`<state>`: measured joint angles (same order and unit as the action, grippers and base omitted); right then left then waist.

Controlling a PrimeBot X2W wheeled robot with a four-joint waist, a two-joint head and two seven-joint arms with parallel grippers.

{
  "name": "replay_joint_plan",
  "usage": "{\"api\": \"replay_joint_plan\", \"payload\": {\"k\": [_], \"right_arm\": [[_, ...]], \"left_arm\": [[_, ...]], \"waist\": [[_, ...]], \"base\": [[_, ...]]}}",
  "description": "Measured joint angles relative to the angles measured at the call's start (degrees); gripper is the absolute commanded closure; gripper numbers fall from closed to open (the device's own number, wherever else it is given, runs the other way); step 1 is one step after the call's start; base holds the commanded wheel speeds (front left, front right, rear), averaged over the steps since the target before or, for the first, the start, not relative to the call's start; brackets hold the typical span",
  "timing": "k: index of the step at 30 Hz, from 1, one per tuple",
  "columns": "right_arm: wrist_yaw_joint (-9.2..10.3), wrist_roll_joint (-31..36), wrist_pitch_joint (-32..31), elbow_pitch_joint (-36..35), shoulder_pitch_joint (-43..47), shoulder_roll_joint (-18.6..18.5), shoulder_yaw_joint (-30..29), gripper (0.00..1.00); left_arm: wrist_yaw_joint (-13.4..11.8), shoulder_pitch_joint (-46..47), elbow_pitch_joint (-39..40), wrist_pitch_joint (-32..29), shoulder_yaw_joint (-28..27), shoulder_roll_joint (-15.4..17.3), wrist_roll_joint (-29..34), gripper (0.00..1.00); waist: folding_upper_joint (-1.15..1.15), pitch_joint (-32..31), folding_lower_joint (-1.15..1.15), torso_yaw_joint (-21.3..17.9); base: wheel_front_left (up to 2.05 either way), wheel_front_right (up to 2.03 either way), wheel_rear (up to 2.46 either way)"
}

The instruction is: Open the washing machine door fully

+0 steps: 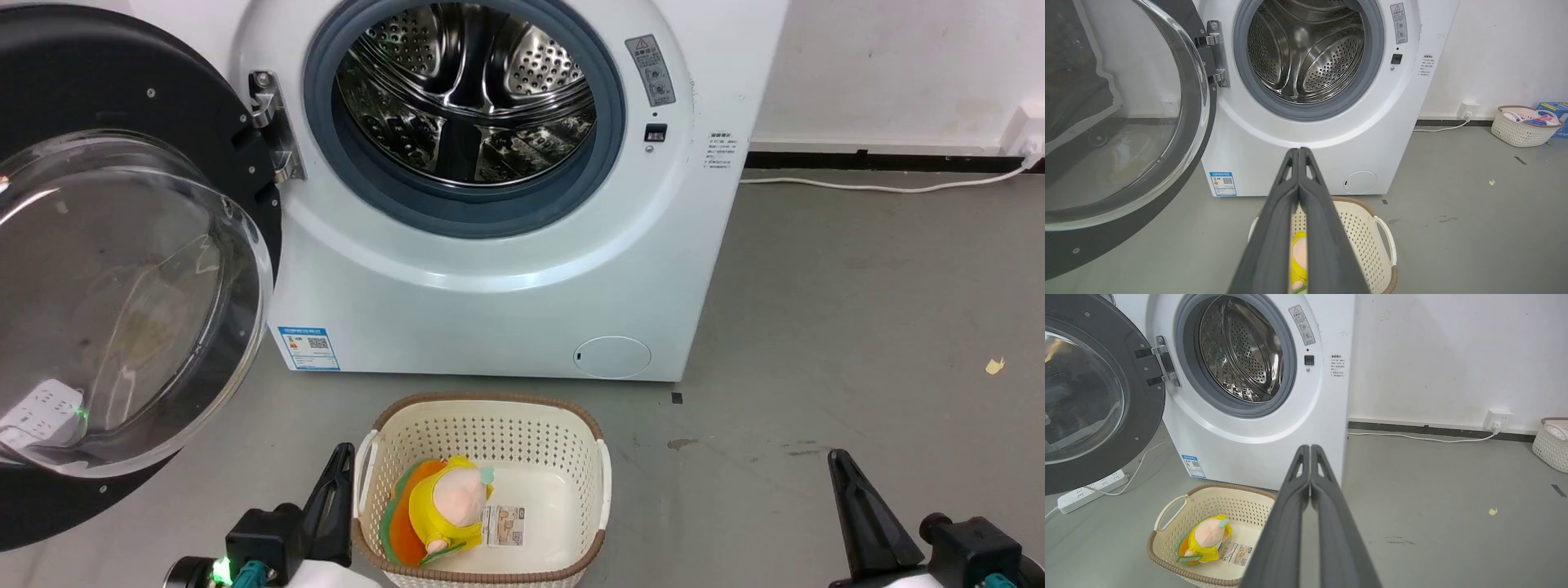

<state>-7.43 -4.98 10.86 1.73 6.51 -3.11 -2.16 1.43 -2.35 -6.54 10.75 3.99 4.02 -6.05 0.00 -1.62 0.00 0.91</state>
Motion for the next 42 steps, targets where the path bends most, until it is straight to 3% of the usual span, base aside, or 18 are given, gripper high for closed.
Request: {"api": "replay_joint_plan", "payload": {"k": [42], "right_arm": [[0.0,2.1,-4.8,-0.5,-2.3,0.0,0.9,1.0]], "left_arm": [[-0.3,0.3,2.7,-4.7,-1.7,-0.6,2.6,1.0]], "waist": [[0.0,0.7,0.0,-0.4]], "base": [[0.0,0.0,0.0]]}}
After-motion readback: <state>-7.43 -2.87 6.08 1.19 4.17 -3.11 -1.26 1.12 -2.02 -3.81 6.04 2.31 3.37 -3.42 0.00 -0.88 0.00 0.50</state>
